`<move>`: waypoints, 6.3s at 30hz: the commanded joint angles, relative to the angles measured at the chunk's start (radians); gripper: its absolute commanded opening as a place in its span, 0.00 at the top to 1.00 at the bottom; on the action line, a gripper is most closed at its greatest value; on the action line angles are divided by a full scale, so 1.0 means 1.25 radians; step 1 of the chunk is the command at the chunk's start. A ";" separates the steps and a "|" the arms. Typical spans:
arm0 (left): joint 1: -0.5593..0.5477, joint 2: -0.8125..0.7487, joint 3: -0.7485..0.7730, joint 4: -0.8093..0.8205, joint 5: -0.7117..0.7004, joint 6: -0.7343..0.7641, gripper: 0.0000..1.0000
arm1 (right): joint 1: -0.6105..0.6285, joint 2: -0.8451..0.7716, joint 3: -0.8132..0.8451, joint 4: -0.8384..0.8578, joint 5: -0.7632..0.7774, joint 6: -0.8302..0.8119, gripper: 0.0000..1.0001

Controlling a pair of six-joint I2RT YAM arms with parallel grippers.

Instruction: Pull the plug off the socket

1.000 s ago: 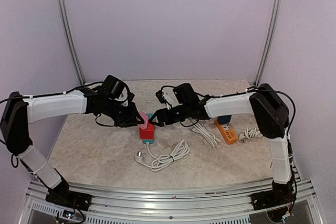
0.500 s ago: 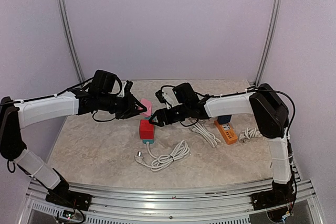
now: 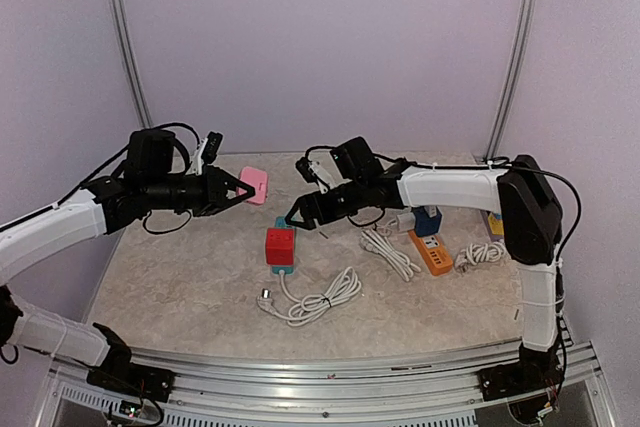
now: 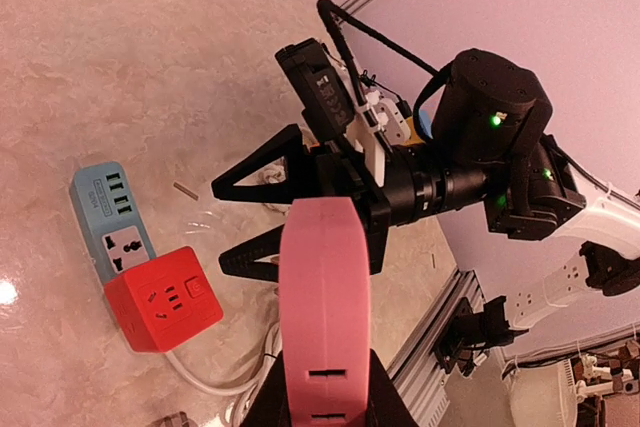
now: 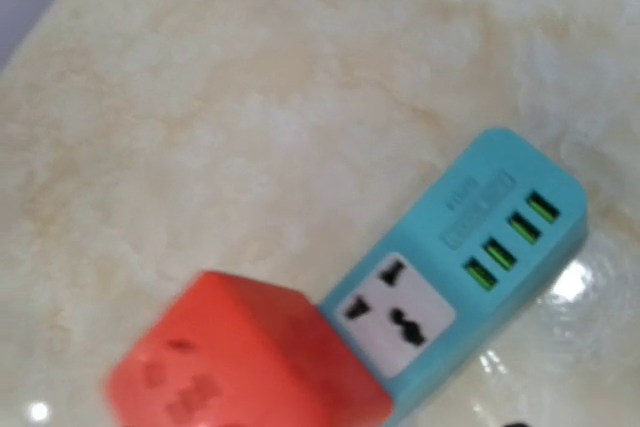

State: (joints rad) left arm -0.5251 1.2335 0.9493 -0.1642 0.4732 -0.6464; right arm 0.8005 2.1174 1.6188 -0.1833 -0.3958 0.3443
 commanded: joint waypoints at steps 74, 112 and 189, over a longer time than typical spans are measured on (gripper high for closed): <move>-0.169 -0.127 -0.033 0.002 0.161 0.342 0.73 | 0.064 -0.328 -0.203 0.206 -0.508 -0.028 0.99; -0.132 -0.148 -0.069 0.091 0.033 0.239 1.00 | 0.030 -0.343 -0.262 0.303 -0.389 0.202 0.41; -0.075 -0.103 -0.081 0.124 -0.004 0.156 1.00 | 0.111 -0.274 -0.286 0.664 -0.555 0.484 0.54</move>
State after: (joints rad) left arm -0.6682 1.0908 0.8768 0.0048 0.6231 -0.4454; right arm 0.8646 1.7779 1.2758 0.6247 -0.9764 0.9539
